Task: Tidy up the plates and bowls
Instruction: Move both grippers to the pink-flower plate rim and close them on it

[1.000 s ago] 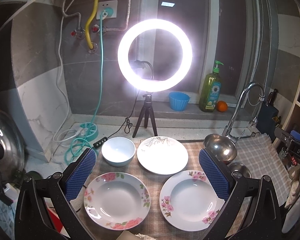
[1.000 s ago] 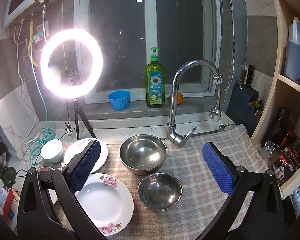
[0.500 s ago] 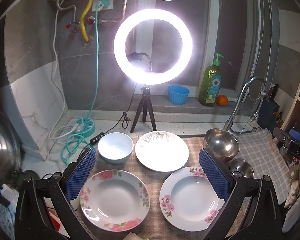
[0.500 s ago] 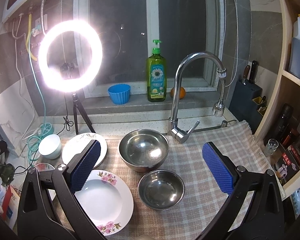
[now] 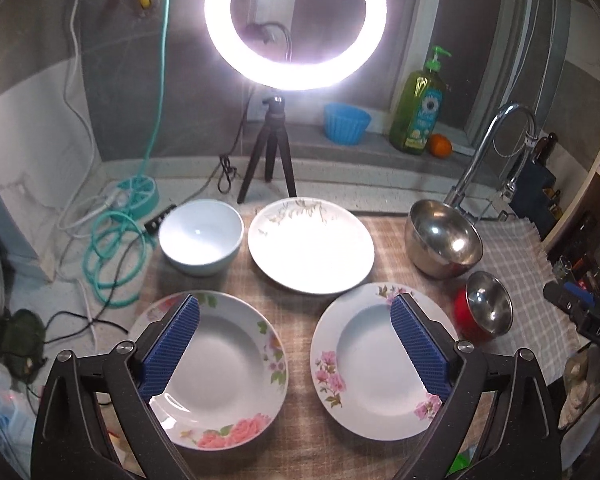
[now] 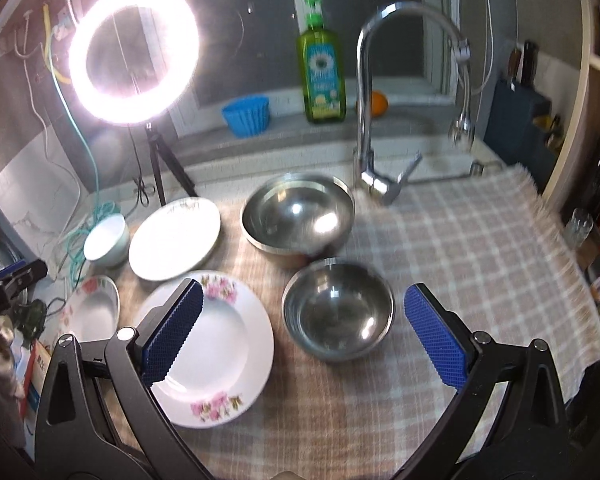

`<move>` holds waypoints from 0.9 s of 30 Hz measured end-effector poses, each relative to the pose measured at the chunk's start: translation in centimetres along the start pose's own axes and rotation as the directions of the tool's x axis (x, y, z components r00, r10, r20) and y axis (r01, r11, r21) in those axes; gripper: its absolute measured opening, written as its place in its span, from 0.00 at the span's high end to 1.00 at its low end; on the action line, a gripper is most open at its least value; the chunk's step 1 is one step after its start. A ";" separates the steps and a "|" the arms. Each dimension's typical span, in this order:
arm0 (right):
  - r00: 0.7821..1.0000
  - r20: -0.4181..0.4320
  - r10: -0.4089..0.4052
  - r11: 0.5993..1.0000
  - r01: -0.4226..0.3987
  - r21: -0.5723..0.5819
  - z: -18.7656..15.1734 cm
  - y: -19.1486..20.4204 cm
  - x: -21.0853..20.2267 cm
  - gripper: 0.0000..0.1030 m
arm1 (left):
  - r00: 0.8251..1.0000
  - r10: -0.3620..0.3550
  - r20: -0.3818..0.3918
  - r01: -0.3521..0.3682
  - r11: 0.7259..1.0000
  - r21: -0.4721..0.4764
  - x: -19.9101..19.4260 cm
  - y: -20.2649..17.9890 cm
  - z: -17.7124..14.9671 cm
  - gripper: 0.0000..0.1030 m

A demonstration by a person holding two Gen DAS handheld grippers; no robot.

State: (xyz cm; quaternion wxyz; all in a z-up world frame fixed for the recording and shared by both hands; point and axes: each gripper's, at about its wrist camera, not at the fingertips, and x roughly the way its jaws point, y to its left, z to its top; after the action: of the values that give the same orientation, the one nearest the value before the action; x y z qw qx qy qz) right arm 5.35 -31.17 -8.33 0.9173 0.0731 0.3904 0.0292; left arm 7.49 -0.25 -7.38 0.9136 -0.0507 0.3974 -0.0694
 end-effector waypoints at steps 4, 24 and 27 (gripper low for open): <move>0.997 -0.074 0.032 0.999 -0.030 0.026 -1.5 -0.7 1.2 0.06 | 0.998 -0.025 -0.051 0.025 1.000 0.002 1.6 0.0 -0.2 0.11; 0.900 -0.352 0.257 0.962 -0.203 0.183 -7.6 -0.1 8.4 0.39 | 0.929 -0.180 -0.325 0.188 0.982 -0.007 10.8 -0.6 -1.3 0.57; 0.890 -0.364 0.276 0.953 -0.204 0.223 -7.9 -0.5 9.2 0.42 | 0.923 -0.175 -0.343 0.185 0.983 -0.001 11.8 -0.6 -1.4 0.60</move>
State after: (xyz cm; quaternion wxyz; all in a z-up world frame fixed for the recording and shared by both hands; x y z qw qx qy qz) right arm 6.06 -29.76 -20.37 0.7997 0.1956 0.5544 0.1216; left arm 14.36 -2.88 -16.68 0.8211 -0.0599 0.5426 -0.1668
